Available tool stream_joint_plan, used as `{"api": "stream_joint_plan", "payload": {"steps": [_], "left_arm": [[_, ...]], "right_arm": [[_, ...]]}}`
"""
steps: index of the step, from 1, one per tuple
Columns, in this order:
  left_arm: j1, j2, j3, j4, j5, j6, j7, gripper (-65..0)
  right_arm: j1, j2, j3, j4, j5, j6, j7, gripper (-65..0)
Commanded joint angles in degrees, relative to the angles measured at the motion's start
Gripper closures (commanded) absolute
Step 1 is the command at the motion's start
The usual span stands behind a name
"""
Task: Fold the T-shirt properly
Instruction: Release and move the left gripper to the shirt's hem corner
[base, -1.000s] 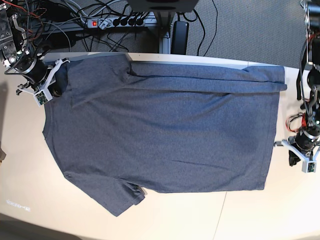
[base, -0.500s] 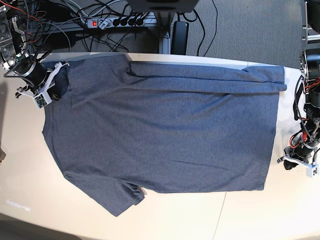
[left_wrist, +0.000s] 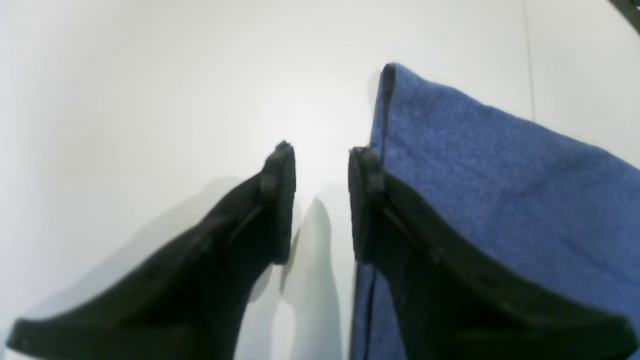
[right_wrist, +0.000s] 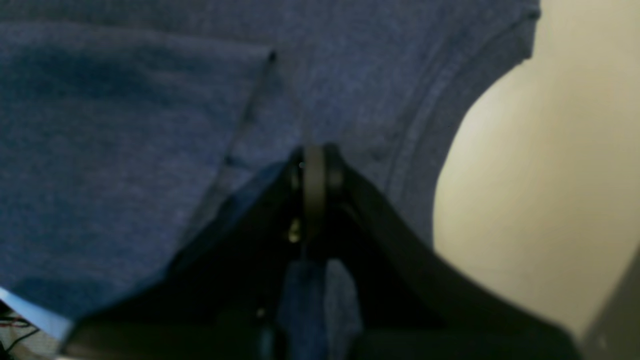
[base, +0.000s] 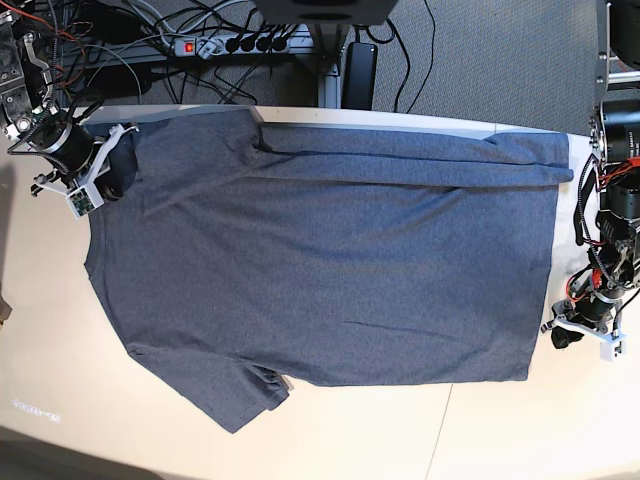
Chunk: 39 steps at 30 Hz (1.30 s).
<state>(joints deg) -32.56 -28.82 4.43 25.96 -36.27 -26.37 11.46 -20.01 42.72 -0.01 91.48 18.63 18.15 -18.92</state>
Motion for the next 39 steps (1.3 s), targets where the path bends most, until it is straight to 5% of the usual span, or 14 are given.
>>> {"api": "stream_joint_plan", "payload": {"steps": [1,6,12,17,23,30,39], "left_arm": [[-1.68,-1.01,-0.22,0.72,0.87,-1.77,-2.73,-21.8],[-1.68,-1.01,-0.22,0.72,3.54,-1.75,-5.11,-21.7],[-1.70,-1.03,-0.22,0.72,-0.37,-1.86,4.24,-22.2],[-1.73,-1.07,-0.22,0.72,-5.55,-8.68,7.76,-37.7],[-1.90,-1.36,-0.22,0.72,-14.21,-12.48,13.49,-39.6],[-2.05,-1.38,-0.22,0.72,-15.08,-12.48,13.49,-39.6],[-2.01,-1.36,-0.22,0.70,-7.45,-8.76,9.77,-39.6]], "right_arm": [[0.48,1.22,0.70,0.66,0.44,3.13,1.09,0.0],[0.48,1.20,0.70,0.66,0.44,3.13,1.11,0.0],[0.50,1.22,0.70,0.66,0.44,3.13,1.11,0.0],[0.48,1.20,0.70,0.66,0.46,3.13,1.09,0.0],[0.46,1.22,0.70,0.66,0.44,3.13,1.07,0.0],[0.48,1.22,0.70,0.66,0.46,3.13,1.07,0.0],[0.48,1.22,0.70,0.66,0.46,3.13,1.09,0.0]]}}
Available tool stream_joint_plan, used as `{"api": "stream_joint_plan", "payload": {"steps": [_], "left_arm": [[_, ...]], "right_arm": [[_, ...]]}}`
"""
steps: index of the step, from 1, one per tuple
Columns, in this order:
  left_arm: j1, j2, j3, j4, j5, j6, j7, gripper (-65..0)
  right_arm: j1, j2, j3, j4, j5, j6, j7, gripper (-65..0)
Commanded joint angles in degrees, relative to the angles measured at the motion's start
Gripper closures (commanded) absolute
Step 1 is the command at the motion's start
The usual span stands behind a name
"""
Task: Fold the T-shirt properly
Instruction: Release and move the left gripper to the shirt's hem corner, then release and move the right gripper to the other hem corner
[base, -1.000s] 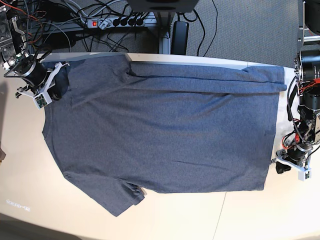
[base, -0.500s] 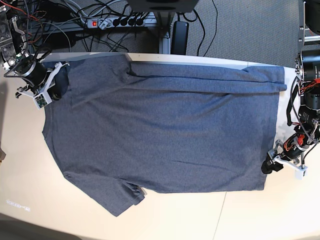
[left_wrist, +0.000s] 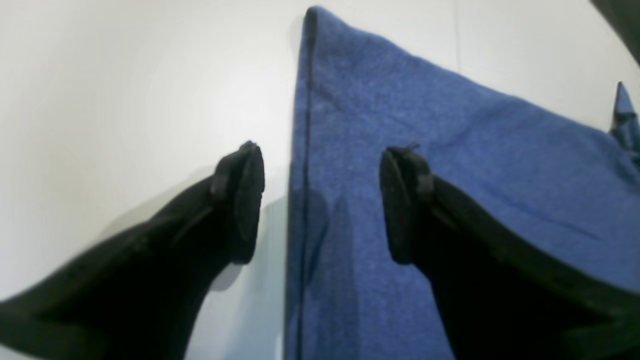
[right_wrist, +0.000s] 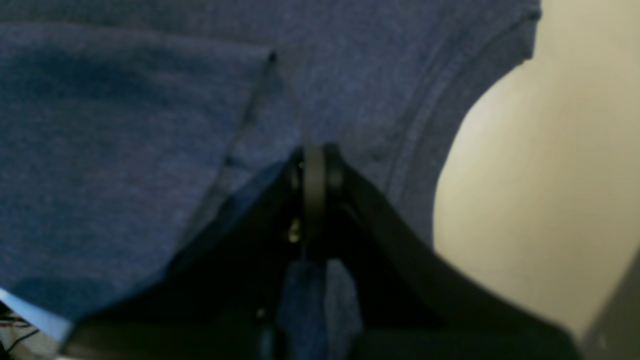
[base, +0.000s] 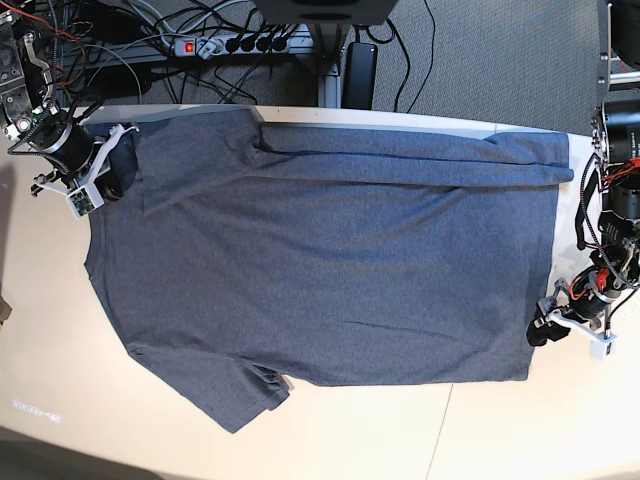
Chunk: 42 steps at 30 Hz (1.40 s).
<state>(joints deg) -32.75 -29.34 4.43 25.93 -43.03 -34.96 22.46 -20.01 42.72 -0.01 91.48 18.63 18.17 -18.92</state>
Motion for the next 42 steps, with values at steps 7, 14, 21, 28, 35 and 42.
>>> {"api": "stream_joint_plan", "payload": {"steps": [7,14,21,28,35,42], "left_arm": [[-1.79,0.04,-0.22,0.55,2.40,-0.17,-1.25,-39.6],[-1.77,1.97,-0.22,0.35,8.63,2.43,-2.08,-39.6],[-1.62,2.84,-0.22,0.35,11.63,4.13,-2.97,-39.5],[-1.68,4.33,-0.22,0.35,11.91,4.52,-4.00,-39.5],[-1.66,5.07,-0.22,0.35,12.94,5.64,-4.33,-39.5],[-1.66,5.07,-0.22,0.35,13.27,5.68,-5.16,-38.7]], "right_arm": [[0.48,1.22,0.70,0.66,0.46,3.10,1.07,0.0],[0.48,1.22,0.70,0.66,0.46,3.10,1.07,0.0],[0.46,1.22,0.70,0.66,0.46,3.10,1.07,0.0],[0.46,1.22,0.70,0.66,0.46,3.10,1.05,0.0],[0.46,1.22,0.70,0.66,0.46,3.10,1.07,0.0],[0.46,1.20,0.70,0.66,0.46,3.10,1.07,0.0]]}}
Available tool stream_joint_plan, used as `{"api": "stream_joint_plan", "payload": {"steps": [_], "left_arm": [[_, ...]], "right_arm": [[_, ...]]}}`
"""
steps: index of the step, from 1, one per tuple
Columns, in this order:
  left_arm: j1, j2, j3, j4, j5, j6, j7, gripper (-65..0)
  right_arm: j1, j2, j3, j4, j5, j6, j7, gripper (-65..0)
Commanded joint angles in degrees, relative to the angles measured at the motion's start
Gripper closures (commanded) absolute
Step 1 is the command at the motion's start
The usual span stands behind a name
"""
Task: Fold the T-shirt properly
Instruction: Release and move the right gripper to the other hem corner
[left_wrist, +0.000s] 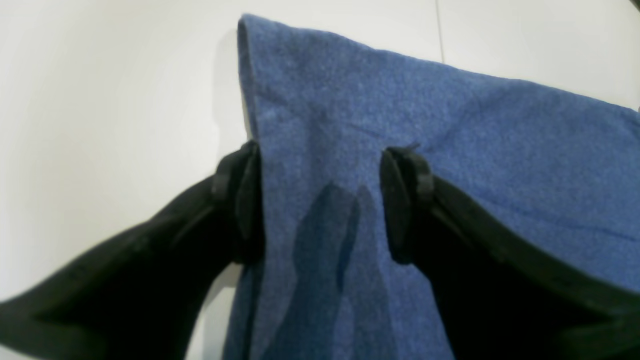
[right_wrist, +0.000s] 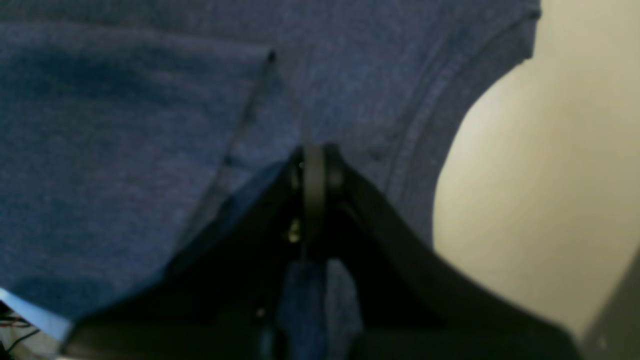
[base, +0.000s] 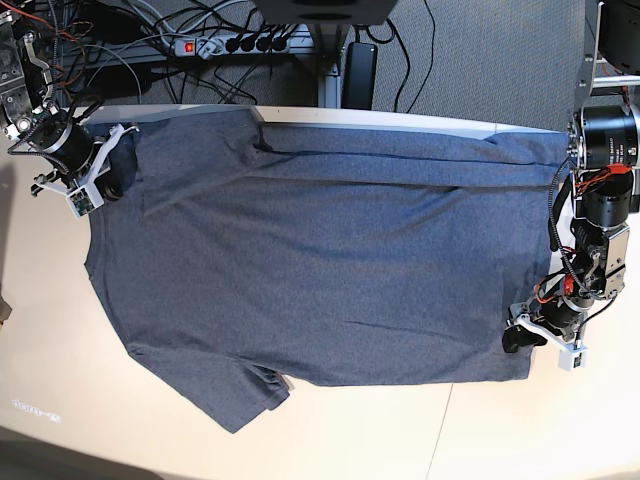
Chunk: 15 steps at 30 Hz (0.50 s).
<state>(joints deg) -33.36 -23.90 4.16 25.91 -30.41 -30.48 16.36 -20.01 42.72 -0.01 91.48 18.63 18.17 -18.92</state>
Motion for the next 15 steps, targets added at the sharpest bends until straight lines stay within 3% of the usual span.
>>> {"api": "stream_joint_plan", "payload": {"steps": [1,6,15], "left_arm": [[-1.03,-0.37,0.04,0.37,0.63,1.22,0.31,-35.7],[-1.05,-0.35,0.04,0.37,0.02,1.11,-0.52,-0.7],[-1.05,0.42,0.04,0.37,2.40,1.07,-0.76,0.0]], "right_arm": [[0.46,1.20,0.70,0.66,0.46,3.10,1.07,0.0],[0.48,1.22,0.70,0.66,0.46,3.10,1.07,0.0],[1.60,1.25,0.79,0.68,0.48,3.08,1.09,0.0]]}}
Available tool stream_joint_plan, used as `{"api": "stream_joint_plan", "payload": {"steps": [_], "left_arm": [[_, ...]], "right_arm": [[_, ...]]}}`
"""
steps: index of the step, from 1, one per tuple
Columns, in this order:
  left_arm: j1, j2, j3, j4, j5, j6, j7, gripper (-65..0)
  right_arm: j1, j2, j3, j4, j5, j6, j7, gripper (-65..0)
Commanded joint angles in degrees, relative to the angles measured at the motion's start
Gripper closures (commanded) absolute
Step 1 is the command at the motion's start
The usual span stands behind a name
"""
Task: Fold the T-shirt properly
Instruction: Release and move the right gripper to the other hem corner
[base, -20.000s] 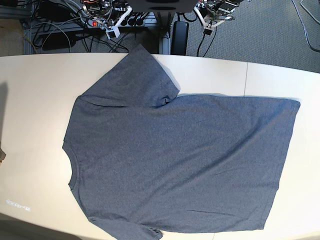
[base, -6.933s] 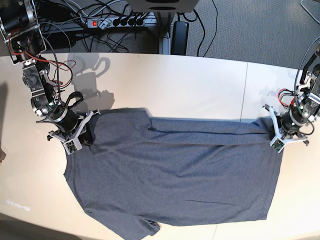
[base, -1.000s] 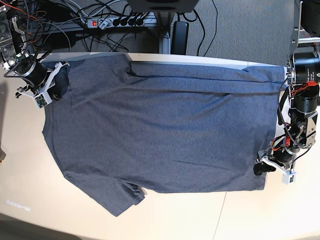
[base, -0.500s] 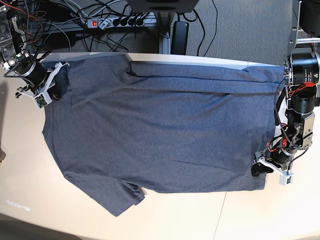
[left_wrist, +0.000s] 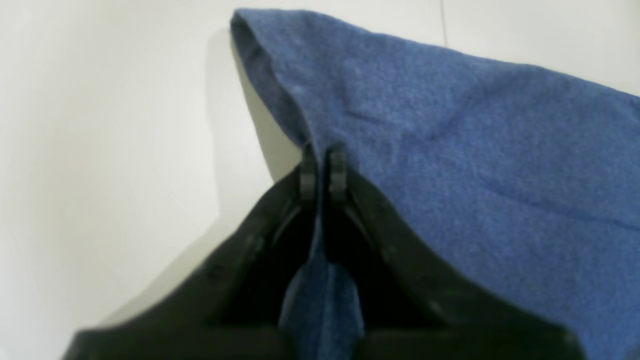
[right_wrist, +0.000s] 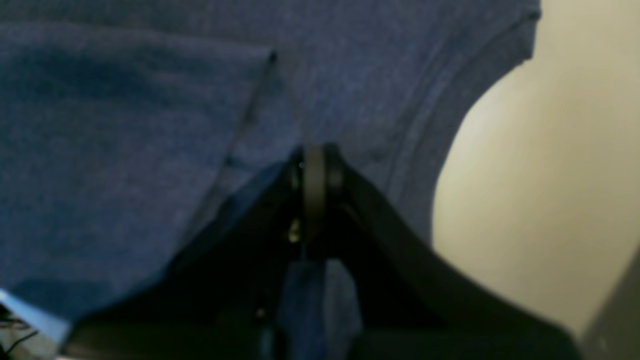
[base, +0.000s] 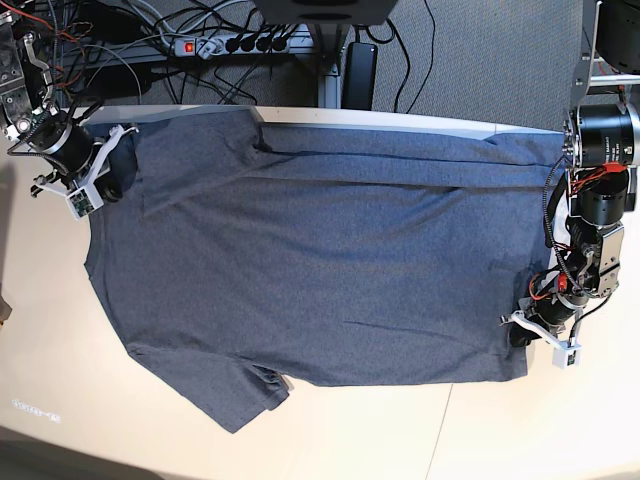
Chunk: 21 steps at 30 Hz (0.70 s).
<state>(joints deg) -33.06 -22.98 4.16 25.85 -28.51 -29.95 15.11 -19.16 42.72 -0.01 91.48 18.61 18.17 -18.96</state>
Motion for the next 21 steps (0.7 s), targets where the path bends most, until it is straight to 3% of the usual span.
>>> {"api": "stream_joint_plan", "payload": {"steps": [1,8,13,21], "left_arm": [[-1.36,-0.50,0.04,0.44,0.52,0.55,0.48,0.0],[-1.36,-0.50,0.04,0.44,0.52,-2.29,0.52,0.0],[-1.36,-0.48,0.04,0.44,0.52,-2.84,0.52,0.0],[-1.11,0.22,0.04,0.44,1.99,-2.86,1.22,0.0]], "right_arm": [[1.33,1.22,0.96,0.74,0.55,3.08,1.14,0.0],[6.49,1.22,6.51,0.83,7.52,3.13,0.79,0.0],[12.87,1.22,9.01,-1.53,7.02,3.06,-1.29,0.0],[35.01,-1.27,8.98,-32.22,5.84,3.08,-1.29,0.0]]}}
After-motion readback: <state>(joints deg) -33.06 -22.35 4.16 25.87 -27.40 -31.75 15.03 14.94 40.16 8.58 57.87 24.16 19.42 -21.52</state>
